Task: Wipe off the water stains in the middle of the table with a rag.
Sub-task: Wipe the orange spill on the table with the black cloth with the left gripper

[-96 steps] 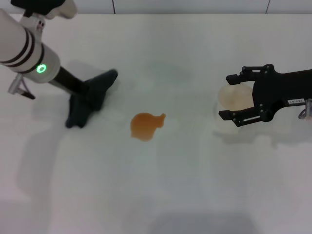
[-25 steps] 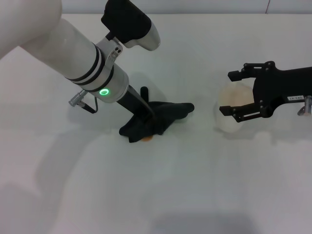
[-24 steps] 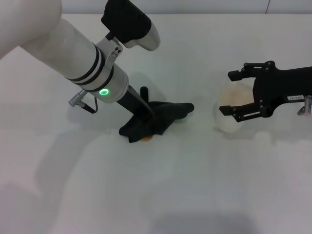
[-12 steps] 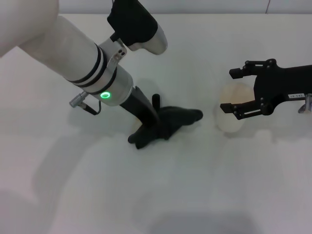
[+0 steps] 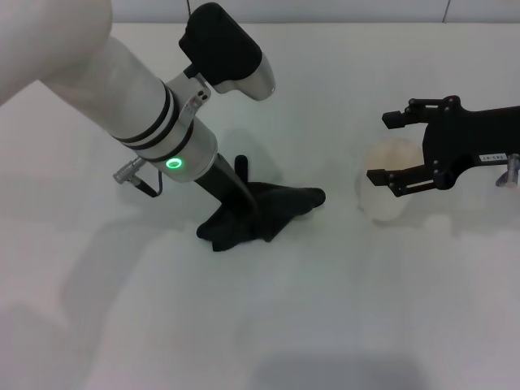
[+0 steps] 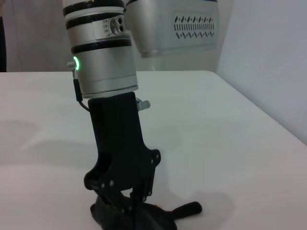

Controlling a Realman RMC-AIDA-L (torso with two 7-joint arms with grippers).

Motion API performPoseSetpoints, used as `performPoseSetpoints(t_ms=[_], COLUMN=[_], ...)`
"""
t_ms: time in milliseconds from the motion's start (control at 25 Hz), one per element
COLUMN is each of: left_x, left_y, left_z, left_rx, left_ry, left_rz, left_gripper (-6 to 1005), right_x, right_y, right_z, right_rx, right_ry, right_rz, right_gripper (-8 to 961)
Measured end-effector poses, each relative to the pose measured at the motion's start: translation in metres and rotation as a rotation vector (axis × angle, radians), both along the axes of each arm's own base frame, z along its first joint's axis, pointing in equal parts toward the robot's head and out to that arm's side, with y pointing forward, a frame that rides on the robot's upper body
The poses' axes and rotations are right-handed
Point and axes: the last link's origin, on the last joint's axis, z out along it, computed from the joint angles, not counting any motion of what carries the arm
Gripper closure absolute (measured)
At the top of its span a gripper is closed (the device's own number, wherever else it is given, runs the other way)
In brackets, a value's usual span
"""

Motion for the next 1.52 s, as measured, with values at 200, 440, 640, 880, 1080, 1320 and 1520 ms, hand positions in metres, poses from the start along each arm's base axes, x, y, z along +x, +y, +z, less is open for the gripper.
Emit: performPoseSetpoints(t_ms=[200,440,640,880,1080,1320,1520], left_x=[-0.004,-0.01,-0.015,-0.011,0.001,0.006,0.009], left_y=[0.01,0.022,0.024,0.018,0.01,0.001,-0.009], left_z=[0.004,0.01,0.01,0.004,-0.001,-0.004,-0.007], left_rx=[0.081,0.195,0.218,0.165,0.091,0.006,-0.076], left_ry=[0.021,0.059,0.073,0.054,0.009,-0.014,-0.031], left_rz=[0.022,0.06,0.075,0.036,-0.013,-0.043,-0.075], left_gripper=[888,886,884,883,881,879,878], right_x=[0.0,0.0,0.0,0.0,0.001,0.002,0.001], right_y=[0.0,0.0,0.0,0.0,-0.001,-0.001,0.0], right_z=[0.0,-0.001,-0.001,-0.001,-0.001,0.001,0.001], right_rx=[-0.002,-0.003,-0.004,-0.004,-0.003,0.002,0.004], right_ry=[-0.001,-0.002,-0.002,-0.002,-0.001,0.001,0.001], right_rz=[0.0,0.001,0.0,0.0,-0.003,-0.006,-0.004], right_gripper=[80,80,80,80,80,81,81])
